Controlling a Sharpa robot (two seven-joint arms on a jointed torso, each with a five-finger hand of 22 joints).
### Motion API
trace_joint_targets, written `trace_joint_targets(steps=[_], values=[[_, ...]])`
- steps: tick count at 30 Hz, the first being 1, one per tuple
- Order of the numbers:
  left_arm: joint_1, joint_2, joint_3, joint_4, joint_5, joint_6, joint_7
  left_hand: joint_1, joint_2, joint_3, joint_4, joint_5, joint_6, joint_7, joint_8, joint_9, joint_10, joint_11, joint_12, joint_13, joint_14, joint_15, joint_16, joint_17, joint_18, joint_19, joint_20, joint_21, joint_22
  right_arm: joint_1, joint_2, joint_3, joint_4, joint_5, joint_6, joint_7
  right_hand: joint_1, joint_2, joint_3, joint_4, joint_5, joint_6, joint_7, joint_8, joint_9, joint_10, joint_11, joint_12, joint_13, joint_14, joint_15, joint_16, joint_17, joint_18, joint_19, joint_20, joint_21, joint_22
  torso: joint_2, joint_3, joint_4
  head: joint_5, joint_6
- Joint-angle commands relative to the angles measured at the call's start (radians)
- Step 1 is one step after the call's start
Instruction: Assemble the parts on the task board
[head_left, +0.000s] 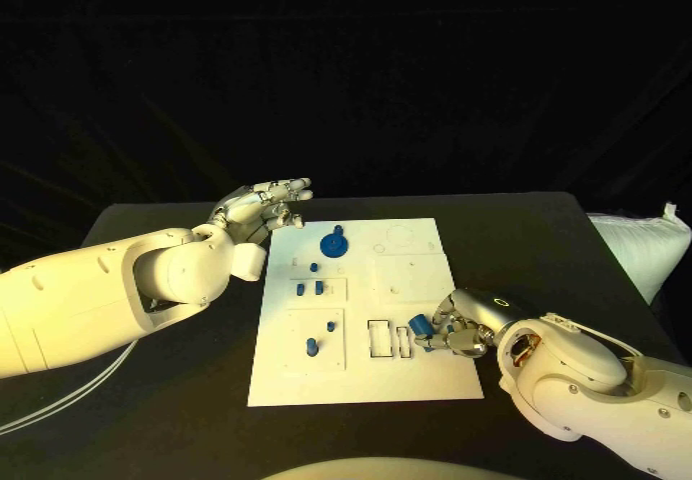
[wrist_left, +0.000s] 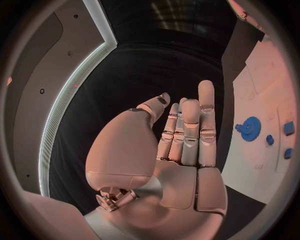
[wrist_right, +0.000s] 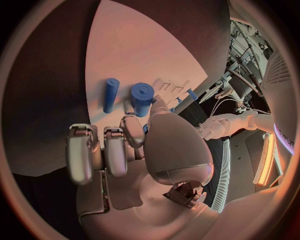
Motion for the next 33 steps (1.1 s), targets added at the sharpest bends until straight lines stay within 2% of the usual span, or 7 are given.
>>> trace_joint_targets(steps=[1, 7, 12, 15, 26, 29, 33], values=[[0.000, 0.000, 0.000, 0.002, -0.004, 0.020, 0.004, 0.002, 0.007, -0.002, -0.006, -0.004, -0.008, 0.002, 0.006, 0.000, -0.006, -0.002, 0.005, 0.002, -0.007, 0.000, 0.006, -0.002, 0.011, 0.002, 0.007, -0.005, -0.001, -0.013, -0.001, -0.010, -0.014, -0.001, 0.010, -0.027, 0.041, 0.025, 0.004, -0.011, 0.009, 0.018, -0.007, 0.011, 0.008, 0.037, -0.014, 0.187, 0.253, 0.092, -0.011, 0.006, 0.181, -0.019, 0.048, -0.012, 0.007, 0.125, 0.000, -0.0008, -0.0013, 0.001, -0.001], [0.000, -0.002, 0.000, 0.003, -0.004, 0.021, 0.003, 0.002, 0.007, -0.002, -0.006, -0.004, -0.008, 0.002, 0.006, 0.000, -0.006, -0.002, 0.005, 0.002, -0.007, 0.000, 0.006, -0.002, 0.011, 0.002, 0.007, -0.005, -0.001, -0.013, -0.009, -0.009, 0.012, 0.050, -0.148, -0.009, 0.056, 0.035, 0.012, -0.017, 0.054, 0.032, -0.017, 0.021, 0.019, 0.041, -0.023, 0.193, 0.262, 0.092, -0.019, 0.007, 0.184, -0.020, 0.050, -0.020, 0.009, 0.128, 0.000, 0.0007, -0.0009, 0.004, -0.001], [0.000, -0.002, 0.000, 0.003, -0.004, 0.022, 0.003, 0.002, 0.007, -0.002, -0.006, -0.004, -0.008, 0.002, 0.006, 0.000, -0.006, -0.002, 0.005, 0.002, -0.007, 0.000, 0.006, -0.002, 0.011, 0.002, 0.007, -0.005, -0.001, -0.013, -0.014, -0.005, 0.046, 0.086, -0.221, 0.009, 0.045, 0.034, 0.008, -0.006, 0.074, 0.030, -0.017, 0.020, 0.023, 0.042, -0.024, 0.193, 0.265, 0.093, -0.020, 0.008, 0.186, -0.020, 0.050, -0.022, 0.010, 0.130, 0.000, -0.0004, -0.0002, 0.003, 0.000], [0.000, -0.003, 0.000, 0.004, -0.004, 0.023, 0.003, 0.002, 0.007, -0.002, -0.006, -0.004, -0.008, 0.002, 0.006, 0.000, -0.006, -0.002, 0.005, 0.002, -0.007, 0.000, 0.006, -0.002, 0.011, 0.002, 0.007, -0.005, -0.001, -0.013, -0.013, -0.003, 0.064, 0.107, -0.240, 0.008, 0.042, 0.032, 0.007, 0.000, 0.115, 0.028, -0.018, 0.019, 0.028, 0.042, -0.025, 0.192, 0.267, 0.093, -0.021, 0.009, 0.187, -0.020, 0.051, -0.023, 0.010, 0.129, 0.000, -0.0009, 0.0003, 0.003, 0.000], [0.000, -0.004, 0.000, 0.006, -0.004, 0.022, 0.003, 0.002, 0.007, -0.002, -0.006, -0.004, -0.008, 0.002, 0.006, 0.000, -0.006, -0.002, 0.005, 0.002, -0.007, 0.000, 0.006, -0.002, 0.011, 0.002, 0.007, -0.005, -0.001, -0.012, 0.018, -0.002, 0.070, 0.185, -0.146, -0.022, 0.019, 0.033, -0.001, 0.018, 0.138, 0.027, -0.016, 0.019, 0.034, 0.042, -0.023, 0.189, 0.268, 0.093, -0.020, 0.008, 0.186, -0.020, 0.050, -0.023, 0.009, 0.129, 0.000, -0.0018, 0.0006, 0.006, -0.002], [0.000, -0.004, 0.000, 0.007, -0.004, 0.021, 0.003, 0.002, 0.007, -0.002, -0.006, -0.004, -0.008, 0.002, 0.006, 0.000, -0.006, -0.002, 0.005, 0.002, -0.007, 0.000, 0.006, -0.002, 0.011, 0.002, 0.007, -0.005, -0.001, -0.012, 0.032, -0.002, 0.068, 0.192, -0.121, -0.032, -0.027, 0.047, -0.014, 0.023, 0.181, 0.030, -0.018, 0.019, 0.039, 0.043, -0.024, 0.184, 0.268, 0.092, -0.020, 0.007, 0.183, -0.020, 0.050, -0.023, 0.008, 0.128, 0.000, -0.0015, -0.0008, 0.006, -0.002], [0.000, -0.002, 0.000, 0.007, -0.004, 0.021, 0.003, 0.002, 0.007, -0.002, -0.006, -0.004, -0.008, 0.002, 0.006, 0.000, -0.006, -0.002, 0.005, 0.002, -0.007, 0.000, 0.006, -0.002, 0.011, 0.002, 0.007, -0.005, -0.001, -0.010, 0.051, -0.002, 0.063, 0.196, -0.096, -0.040, -0.041, 0.051, -0.021, 0.023, 0.189, 0.037, -0.021, 0.022, 0.044, 0.044, -0.026, 0.185, 0.270, 0.092, -0.022, 0.007, 0.184, -0.020, 0.050, -0.024, 0.008, 0.128, 0.001, -0.0012, -0.0018, 0.006, 0.000]])
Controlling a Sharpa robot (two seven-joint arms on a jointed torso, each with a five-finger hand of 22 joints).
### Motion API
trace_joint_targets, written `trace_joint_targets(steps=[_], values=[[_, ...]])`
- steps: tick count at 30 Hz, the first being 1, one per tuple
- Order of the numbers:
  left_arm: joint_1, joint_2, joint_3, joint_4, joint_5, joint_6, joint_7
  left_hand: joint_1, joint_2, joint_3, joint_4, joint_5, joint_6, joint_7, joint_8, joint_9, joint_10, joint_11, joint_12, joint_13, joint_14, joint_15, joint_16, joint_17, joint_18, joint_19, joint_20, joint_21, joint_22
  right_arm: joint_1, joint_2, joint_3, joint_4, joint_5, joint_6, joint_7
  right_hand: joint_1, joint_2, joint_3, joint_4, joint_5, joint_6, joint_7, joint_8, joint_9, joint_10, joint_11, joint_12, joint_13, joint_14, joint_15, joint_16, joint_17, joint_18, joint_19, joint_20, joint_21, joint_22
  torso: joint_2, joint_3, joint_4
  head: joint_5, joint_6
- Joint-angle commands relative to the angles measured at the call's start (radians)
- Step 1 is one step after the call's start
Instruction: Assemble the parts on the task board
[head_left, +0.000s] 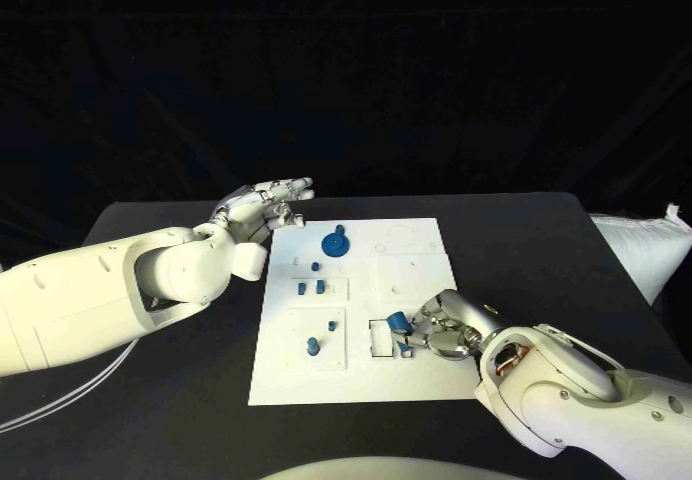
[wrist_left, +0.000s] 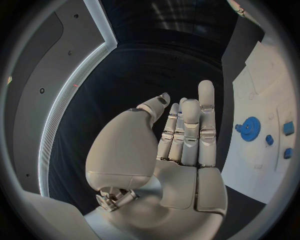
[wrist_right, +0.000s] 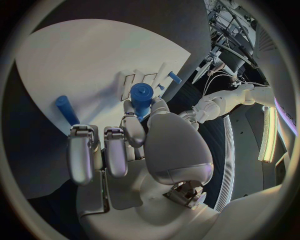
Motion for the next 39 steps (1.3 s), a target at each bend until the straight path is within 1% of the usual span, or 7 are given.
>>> trace_joint_targets(steps=[1, 19, 22, 24, 28, 35, 39], values=[[0.000, 0.003, 0.001, 0.003, -0.004, 0.018, 0.005, 0.002, 0.007, -0.002, -0.006, -0.004, -0.008, 0.002, 0.006, 0.000, -0.006, -0.002, 0.005, 0.001, -0.007, 0.000, 0.006, -0.001, 0.011, 0.002, 0.007, -0.005, -0.001, 0.001, 0.012, 0.000, -0.004, 0.025, 0.067, -0.023, -0.003, 0.011, -0.008, -0.001, 0.003, 0.024, -0.014, 0.007, 0.022, 0.048, -0.023, 0.185, 0.264, 0.089, -0.009, 0.003, 0.184, -0.020, 0.050, -0.010, 0.002, 0.128, 0.000, 0.0009, -0.0011, 0.000, 0.002], [0.000, 0.003, 0.001, 0.005, -0.004, 0.019, 0.003, 0.000, 0.009, -0.004, -0.006, -0.004, -0.009, 0.002, 0.007, 0.001, -0.008, -0.002, 0.009, 0.002, -0.008, 0.000, 0.007, -0.003, 0.011, 0.002, 0.007, -0.005, -0.002, 0.005, 0.058, 0.000, -0.030, 0.007, 0.073, -0.027, -0.006, 0.015, -0.010, -0.002, -0.004, 0.030, -0.017, 0.008, 0.025, 0.048, -0.026, 0.182, 0.264, 0.089, -0.011, 0.003, 0.183, -0.020, 0.050, -0.011, 0.001, 0.127, 0.000, 0.0009, -0.0001, 0.009, 0.000], [0.000, 0.003, 0.001, 0.005, -0.004, 0.019, 0.003, 0.000, 0.009, -0.004, -0.006, -0.004, -0.009, 0.002, 0.007, 0.001, -0.008, -0.002, 0.009, 0.002, -0.008, 0.000, 0.007, -0.003, 0.011, 0.002, 0.007, -0.005, -0.002, 0.006, 0.062, 0.000, -0.037, 0.000, 0.065, -0.027, -0.053, 0.025, -0.032, -0.002, -0.085, 0.030, -0.017, 0.006, 0.030, 0.046, -0.026, 0.171, 0.259, 0.088, -0.011, 0.001, 0.179, -0.019, 0.048, -0.012, -0.003, 0.122, 0.001, 0.0008, 0.0005, 0.009, 0.000], [0.000, 0.002, 0.001, 0.006, -0.004, 0.018, 0.003, 0.000, 0.009, -0.004, -0.006, -0.004, -0.009, 0.002, 0.007, 0.001, -0.008, -0.002, 0.009, 0.002, -0.008, 0.000, 0.007, -0.003, 0.011, 0.002, 0.007, -0.005, -0.002, 0.006, 0.065, 0.000, -0.040, -0.005, 0.062, -0.026, -0.101, 0.026, -0.062, -0.002, -0.215, 0.029, -0.017, 0.003, 0.034, 0.042, -0.026, 0.158, 0.252, 0.087, -0.011, -0.001, 0.175, -0.017, 0.045, -0.013, -0.007, 0.116, 0.001, 0.0012, 0.0002, 0.010, 0.000], [0.000, 0.001, 0.001, 0.006, -0.004, 0.018, 0.003, 0.000, 0.009, -0.004, -0.006, -0.004, -0.009, 0.002, 0.007, 0.001, -0.008, -0.002, 0.009, 0.002, -0.008, 0.000, 0.007, -0.003, 0.011, 0.002, 0.007, -0.005, -0.002, 0.006, 0.068, 0.000, -0.043, -0.019, 0.053, -0.024, -0.169, 0.015, -0.111, 0.001, -0.383, 0.014, -0.012, -0.005, 0.040, 0.022, -0.020, 0.105, 0.222, 0.085, -0.008, -0.009, 0.162, -0.013, 0.038, -0.011, -0.020, 0.099, 0.001, 0.0013, 0.0004, 0.010, 0.001], [0.001, 0.000, 0.001, 0.006, -0.004, 0.019, 0.003, 0.000, 0.009, -0.004, -0.006, -0.004, -0.009, 0.002, 0.007, 0.001, -0.008, -0.002, 0.009, 0.002, -0.008, 0.000, 0.007, -0.003, 0.011, 0.002, 0.007, -0.005, -0.002, 0.006, 0.069, 0.000, -0.045, -0.051, 0.036, -0.023, -0.254, -0.029, -0.124, 0.004, -0.421, 0.003, -0.007, -0.010, 0.050, 0.001, -0.016, 0.043, 0.187, 0.083, -0.004, -0.015, 0.153, -0.011, 0.032, -0.007, -0.030, 0.088, 0.001, 0.0021, -0.0011, 0.010, 0.000], [0.001, 0.001, 0.001, 0.006, -0.004, 0.020, 0.002, 0.000, 0.009, -0.004, -0.006, -0.004, -0.009, 0.002, 0.007, 0.001, -0.008, -0.002, 0.009, 0.002, -0.008, 0.000, 0.007, -0.003, 0.011, 0.002, 0.007, -0.005, -0.002, 0.006, 0.066, 0.000, -0.040, -0.063, 0.019, -0.020, -0.244, -0.023, -0.108, 0.001, -0.415, 0.005, -0.008, -0.009, 0.053, 0.003, -0.017, 0.044, 0.189, 0.083, -0.004, -0.013, 0.157, -0.012, 0.034, -0.006, -0.027, 0.092, 0.001, 0.0036, -0.0016, 0.008, 0.002]])
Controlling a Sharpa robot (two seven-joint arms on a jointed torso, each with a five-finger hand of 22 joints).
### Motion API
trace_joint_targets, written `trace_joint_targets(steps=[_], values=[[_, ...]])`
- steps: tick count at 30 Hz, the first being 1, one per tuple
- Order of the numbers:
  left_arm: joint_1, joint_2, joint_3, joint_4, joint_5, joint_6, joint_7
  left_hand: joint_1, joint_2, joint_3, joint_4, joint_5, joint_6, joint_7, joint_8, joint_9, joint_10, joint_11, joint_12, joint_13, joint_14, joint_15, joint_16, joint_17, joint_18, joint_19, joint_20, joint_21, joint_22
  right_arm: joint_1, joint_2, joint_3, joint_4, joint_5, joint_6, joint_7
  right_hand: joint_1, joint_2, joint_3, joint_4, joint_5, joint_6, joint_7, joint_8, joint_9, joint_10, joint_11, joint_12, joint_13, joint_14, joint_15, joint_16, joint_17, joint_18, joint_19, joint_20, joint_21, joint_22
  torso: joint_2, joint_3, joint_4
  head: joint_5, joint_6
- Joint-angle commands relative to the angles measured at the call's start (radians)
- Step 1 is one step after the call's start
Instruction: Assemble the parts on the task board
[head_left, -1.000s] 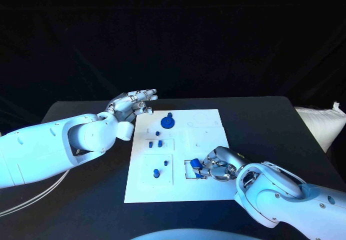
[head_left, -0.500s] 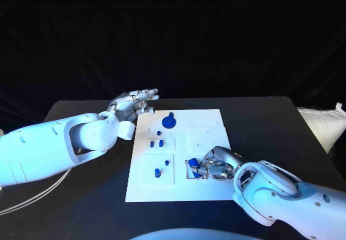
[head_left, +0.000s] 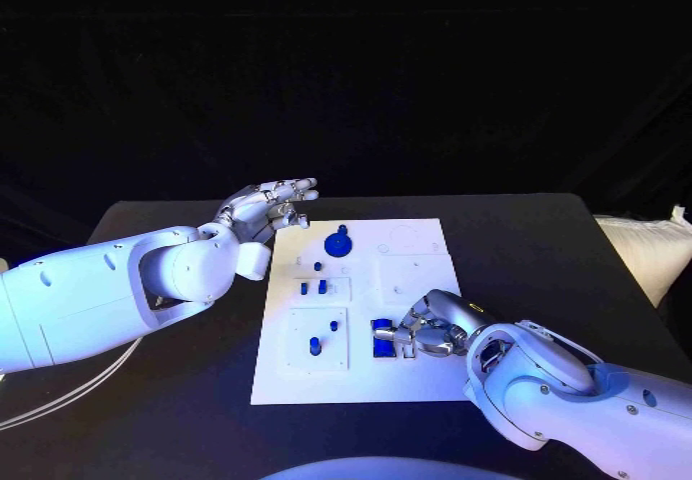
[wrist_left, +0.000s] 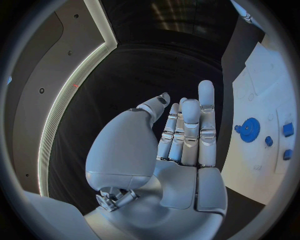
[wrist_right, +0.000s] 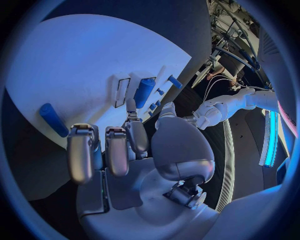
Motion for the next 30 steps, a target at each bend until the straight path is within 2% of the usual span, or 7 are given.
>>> trace_joint_targets(steps=[1, 4, 10, 14, 19, 23, 30], values=[[0.000, 0.001, 0.001, 0.002, -0.004, 0.020, 0.004, 0.000, 0.009, -0.001, -0.003, -0.004, -0.006, -0.001, 0.003, 0.001, -0.008, -0.002, 0.002, 0.002, -0.008, 0.000, 0.007, -0.001, 0.011, 0.002, 0.007, -0.005, -0.002, 0.000, -0.003, 0.000, 0.006, -0.044, -0.028, 0.003, 0.031, 0.014, 0.026, -0.010, 0.012, -0.002, 0.001, -0.001, 0.005, 0.000, -0.001, 0.004, 0.041, 0.087, 0.005, 0.000, 0.160, -0.012, 0.036, 0.001, -0.001, 0.095, 0.000, 0.0019, -0.0010, -0.003, 0.001], [0.000, 0.001, 0.001, 0.002, -0.004, 0.022, 0.004, 0.000, 0.009, -0.001, -0.003, -0.004, -0.006, -0.001, 0.003, 0.001, -0.008, -0.002, 0.002, 0.002, -0.008, 0.000, 0.007, -0.001, 0.011, 0.002, 0.007, -0.005, -0.002, -0.001, -0.009, 0.000, 0.014, -0.051, -0.038, 0.013, 0.167, 0.028, 0.063, -0.067, 0.054, 0.008, -0.004, 0.006, 0.015, 0.007, -0.005, 0.013, 0.050, 0.088, 0.001, 0.004, 0.167, -0.014, 0.040, -0.002, 0.004, 0.104, 0.000, 0.0016, -0.0012, -0.003, 0.001], [0.000, 0.002, 0.000, 0.000, -0.004, 0.023, 0.002, 0.000, 0.009, -0.001, -0.003, -0.004, -0.006, -0.001, 0.003, 0.001, -0.008, -0.002, 0.002, 0.002, -0.008, 0.000, 0.007, -0.001, 0.011, 0.002, 0.007, -0.005, -0.002, -0.002, -0.046, 0.001, 0.036, -0.036, -0.093, 0.062, 0.239, 0.035, 0.077, -0.102, 0.086, -0.008, 0.001, -0.002, 0.019, 0.013, -0.002, 0.022, 0.060, 0.090, 0.003, 0.007, 0.173, -0.016, 0.043, -0.002, 0.010, 0.112, 0.001, 0.0023, 0.0002, -0.006, 0.002], [0.000, 0.001, 0.000, 0.000, -0.004, 0.023, 0.002, 0.000, 0.009, -0.001, -0.003, -0.004, -0.006, -0.001, 0.003, 0.001, -0.008, -0.002, 0.002, 0.002, -0.008, 0.000, 0.007, -0.001, 0.011, 0.002, 0.007, -0.005, -0.002, 0.001, -0.105, 0.006, 0.062, 0.009, -0.120, 0.111, 0.268, 0.044, 0.085, -0.117, 0.122, -0.034, 0.011, -0.022, 0.012, 0.014, 0.006, 0.022, 0.063, 0.090, 0.009, 0.009, 0.176, -0.017, 0.044, 0.002, 0.011, 0.115, -0.001, 0.0004, -0.0018, -0.008, 0.002], [0.000, -0.003, 0.000, 0.004, -0.004, 0.022, 0.002, 0.000, 0.009, -0.001, -0.003, -0.004, -0.006, -0.001, 0.003, 0.001, -0.008, -0.002, 0.002, 0.002, -0.008, 0.000, 0.007, -0.001, 0.011, 0.002, 0.007, -0.005, -0.002, 0.022, -0.196, 0.010, 0.076, 0.022, -0.091, 0.127, 0.291, 0.054, 0.096, -0.130, 0.138, -0.048, 0.020, -0.038, 0.001, 0.013, 0.012, 0.020, 0.063, 0.091, 0.015, 0.011, 0.181, -0.018, 0.046, 0.008, 0.014, 0.120, -0.001, -0.0023, -0.0020, -0.019, 0.004], [0.000, -0.003, 0.000, 0.008, -0.004, 0.022, 0.002, 0.000, 0.009, -0.001, -0.003, -0.004, -0.006, -0.001, 0.003, 0.001, -0.008, -0.002, 0.002, 0.002, -0.008, 0.000, 0.007, -0.001, 0.011, 0.002, 0.007, -0.005, -0.002, 0.029, -0.248, 0.010, 0.075, -0.020, -0.051, 0.109, 0.290, 0.055, 0.096, -0.129, 0.158, -0.045, 0.021, -0.042, -0.003, 0.013, 0.014, 0.020, 0.065, 0.092, 0.017, 0.013, 0.185, -0.019, 0.047, 0.010, 0.017, 0.124, 0.000, -0.0019, -0.0029, -0.028, 0.007], [0.000, -0.001, -0.001, 0.009, -0.011, 0.024, 0.002, 0.000, 0.009, -0.001, -0.003, -0.004, -0.006, -0.001, 0.003, 0.001, -0.008, -0.002, 0.002, 0.002, -0.008, 0.000, 0.007, -0.001, 0.011, 0.002, 0.007, -0.005, -0.002, 0.022, -0.276, 0.006, 0.063, -0.116, 0.009, 0.053, 0.277, 0.053, 0.092, -0.118, 0.188, -0.033, 0.019, -0.044, -0.009, 0.014, 0.013, 0.019, 0.066, 0.092, 0.018, 0.014, 0.186, -0.019, 0.048, 0.012, 0.019, 0.127, 0.001, -0.0016, -0.0030, -0.040, 0.009]])
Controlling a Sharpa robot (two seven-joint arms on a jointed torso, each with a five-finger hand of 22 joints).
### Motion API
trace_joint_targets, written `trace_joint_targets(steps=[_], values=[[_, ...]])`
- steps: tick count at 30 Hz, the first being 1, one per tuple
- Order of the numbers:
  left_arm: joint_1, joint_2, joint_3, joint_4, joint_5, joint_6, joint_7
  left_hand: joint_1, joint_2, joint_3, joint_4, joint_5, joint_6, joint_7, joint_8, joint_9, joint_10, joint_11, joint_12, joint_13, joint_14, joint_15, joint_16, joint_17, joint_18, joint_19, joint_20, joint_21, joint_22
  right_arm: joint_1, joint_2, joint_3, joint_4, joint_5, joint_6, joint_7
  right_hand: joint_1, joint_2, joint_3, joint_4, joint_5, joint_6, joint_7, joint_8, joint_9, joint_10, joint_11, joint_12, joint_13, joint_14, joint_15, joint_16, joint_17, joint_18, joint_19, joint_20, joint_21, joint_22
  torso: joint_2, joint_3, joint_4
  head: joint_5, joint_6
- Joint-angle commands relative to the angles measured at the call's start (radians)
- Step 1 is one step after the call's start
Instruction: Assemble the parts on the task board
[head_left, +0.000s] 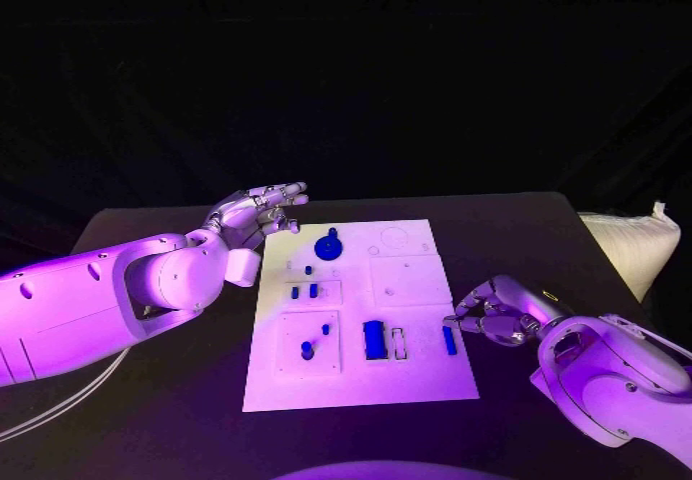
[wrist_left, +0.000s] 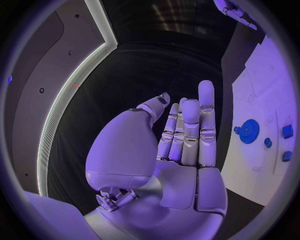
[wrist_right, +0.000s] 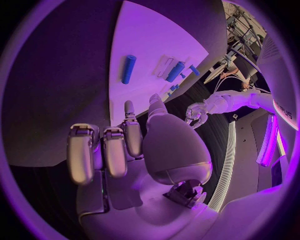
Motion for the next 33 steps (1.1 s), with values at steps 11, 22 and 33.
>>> trace_joint_targets(steps=[11, 22, 33], values=[[-0.001, 0.005, -0.001, -0.001, -0.011, 0.022, 0.003, 0.000, 0.009, -0.001, -0.003, -0.004, -0.006, -0.001, 0.003, 0.001, -0.008, -0.002, 0.002, 0.001, -0.008, 0.000, 0.007, -0.001, 0.011, 0.002, 0.007, -0.005, -0.002, -0.024, 0.036, -0.003, -0.036, -0.172, 0.131, -0.066, 0.008, 0.012, 0.001, 0.010, 0.015, 0.030, -0.008, 0.002, -0.002, 0.010, 0.000, 0.000, -0.045, 0.088, 0.003, 0.007, 0.188, -0.020, 0.048, 0.003, 0.008, 0.128, 0.001, -0.0026, 0.0084, -0.011, -0.004], [-0.001, 0.001, -0.001, 0.000, -0.014, 0.023, 0.003, -0.003, 0.010, -0.003, -0.004, -0.003, -0.008, -0.002, 0.006, 0.000, -0.013, -0.002, 0.008, 0.002, -0.010, 0.001, 0.007, -0.005, 0.011, 0.002, 0.008, -0.006, -0.002, -0.037, 0.070, -0.004, -0.062, -0.207, 0.187, -0.070, 0.033, 0.010, 0.011, -0.003, 0.019, 0.040, -0.013, 0.001, -0.002, 0.011, -0.005, 0.001, -0.042, 0.088, -0.002, 0.007, 0.189, -0.020, 0.048, -0.001, 0.008, 0.129, 0.001, -0.0035, 0.0106, -0.013, -0.012], [-0.001, -0.004, -0.001, 0.000, -0.018, 0.021, 0.003, -0.003, 0.010, -0.003, -0.004, -0.003, -0.008, -0.002, 0.006, 0.000, -0.013, -0.002, 0.008, 0.002, -0.010, 0.001, 0.007, -0.005, 0.011, 0.002, 0.008, -0.006, -0.002, -0.040, 0.085, -0.005, -0.073, -0.248, 0.243, -0.073, 0.069, 0.013, 0.035, -0.023, -0.021, 0.054, -0.019, 0.001, -0.001, 0.011, -0.010, -0.001, -0.041, 0.089, -0.007, 0.008, 0.192, -0.020, 0.049, -0.006, 0.010, 0.132, 0.000, -0.0047, 0.0137, -0.013, -0.017]])
